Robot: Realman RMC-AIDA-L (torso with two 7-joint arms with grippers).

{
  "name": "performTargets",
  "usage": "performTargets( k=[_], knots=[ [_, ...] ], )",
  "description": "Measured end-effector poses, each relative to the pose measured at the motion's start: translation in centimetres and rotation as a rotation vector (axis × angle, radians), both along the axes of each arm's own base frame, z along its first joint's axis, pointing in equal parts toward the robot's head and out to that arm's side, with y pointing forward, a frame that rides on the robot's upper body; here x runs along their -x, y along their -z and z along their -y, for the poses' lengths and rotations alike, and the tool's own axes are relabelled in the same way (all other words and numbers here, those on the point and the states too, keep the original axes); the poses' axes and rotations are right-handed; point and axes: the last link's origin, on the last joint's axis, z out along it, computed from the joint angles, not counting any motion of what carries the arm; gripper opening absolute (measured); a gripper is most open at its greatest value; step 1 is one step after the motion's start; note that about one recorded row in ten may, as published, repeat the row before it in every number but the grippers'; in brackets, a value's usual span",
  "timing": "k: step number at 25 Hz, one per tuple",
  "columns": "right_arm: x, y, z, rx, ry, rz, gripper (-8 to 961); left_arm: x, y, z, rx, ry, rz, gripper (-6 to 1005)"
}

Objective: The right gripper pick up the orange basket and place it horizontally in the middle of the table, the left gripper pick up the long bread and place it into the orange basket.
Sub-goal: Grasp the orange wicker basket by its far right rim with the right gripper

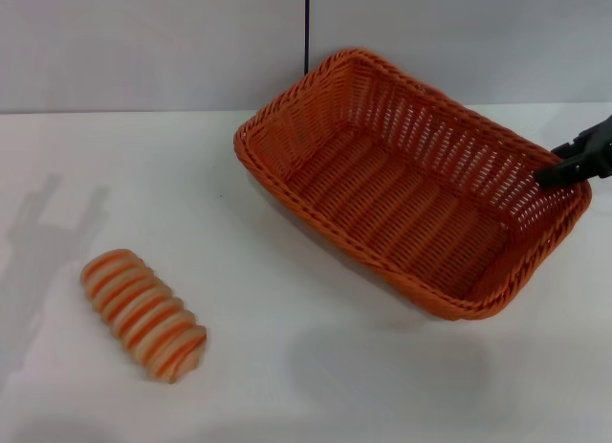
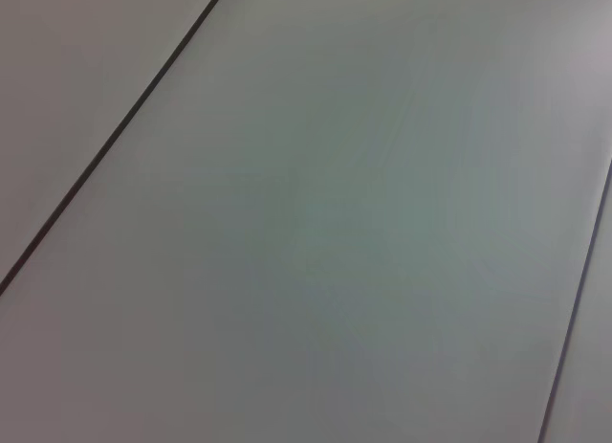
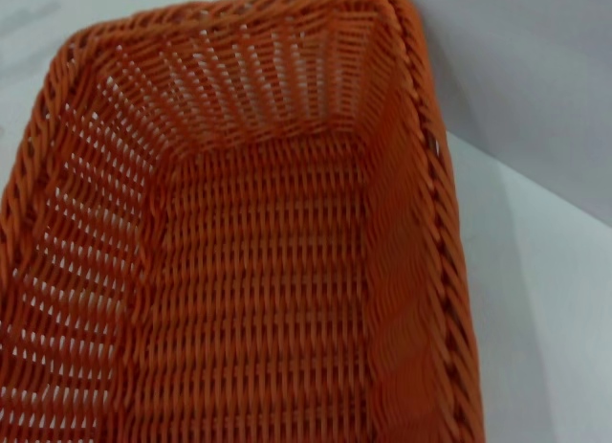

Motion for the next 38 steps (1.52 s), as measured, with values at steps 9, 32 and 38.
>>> performTargets(
  k=[9,32,38],
  knots=[
    [-0.1,1.3,0.4,0.038,-0.014,0.013,462,0.0,0.1,-0.1,0.005,-0.005,0.002,796],
    [1.1,0.0,0.4,-0.064,-0.175,-0.043,194,0.1,0.3,-0.2,0.011,-0.014,0.007,795],
    [2.5,-1.0,0.7,-0.149,-0.274,-0.099,169,0.1,0.3,-0.1,0.011,-0.016,0.007,795]
  ],
)
